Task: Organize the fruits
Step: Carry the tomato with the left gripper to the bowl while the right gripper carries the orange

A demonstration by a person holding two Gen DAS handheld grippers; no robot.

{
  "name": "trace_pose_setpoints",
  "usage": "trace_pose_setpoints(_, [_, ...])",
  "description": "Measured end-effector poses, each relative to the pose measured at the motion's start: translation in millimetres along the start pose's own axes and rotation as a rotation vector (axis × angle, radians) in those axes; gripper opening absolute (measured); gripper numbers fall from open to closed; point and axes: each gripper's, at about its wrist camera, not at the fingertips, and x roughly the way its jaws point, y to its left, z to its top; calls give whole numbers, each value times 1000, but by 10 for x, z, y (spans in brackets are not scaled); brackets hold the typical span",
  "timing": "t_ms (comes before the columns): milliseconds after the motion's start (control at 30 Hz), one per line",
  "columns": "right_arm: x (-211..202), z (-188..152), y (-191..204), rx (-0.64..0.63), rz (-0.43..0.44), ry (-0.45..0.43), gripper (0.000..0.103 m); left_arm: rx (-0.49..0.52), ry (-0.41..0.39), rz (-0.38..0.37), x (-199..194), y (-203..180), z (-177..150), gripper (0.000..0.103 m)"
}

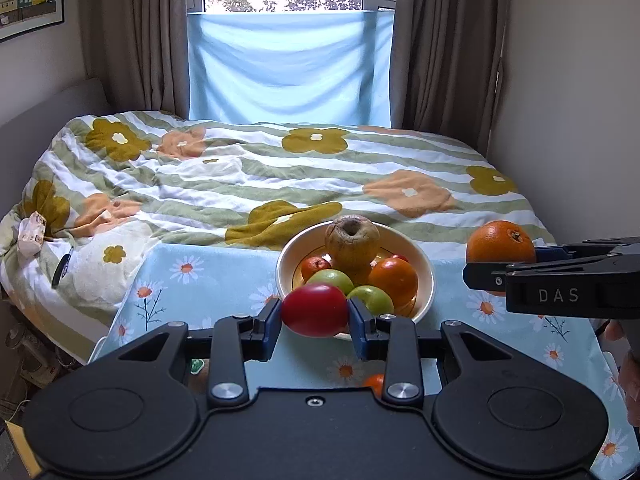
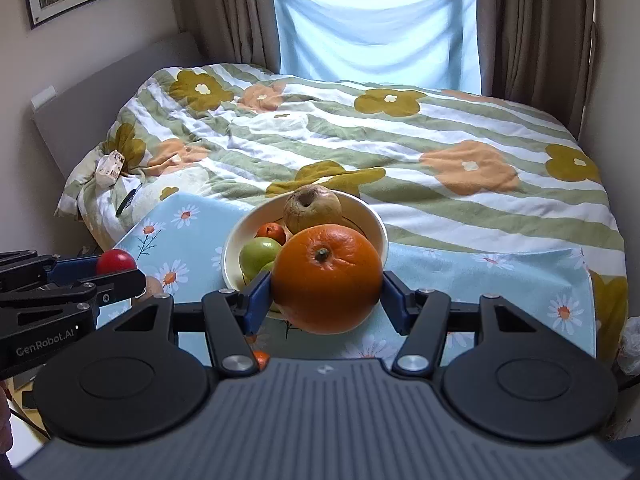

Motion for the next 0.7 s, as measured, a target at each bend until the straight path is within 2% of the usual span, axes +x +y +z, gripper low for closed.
trace_pose_setpoints(267, [325, 236, 213, 49, -41, 11, 73, 48, 16, -54, 391, 310, 333, 39])
trace_pose_setpoints(500, [724, 402, 307, 99, -99, 30, 73, 101, 53, -124, 966, 486, 569, 39])
trace_pose_setpoints(700, [1036, 435, 331, 139, -145, 61, 73, 174, 92, -174, 1442, 485, 658, 39])
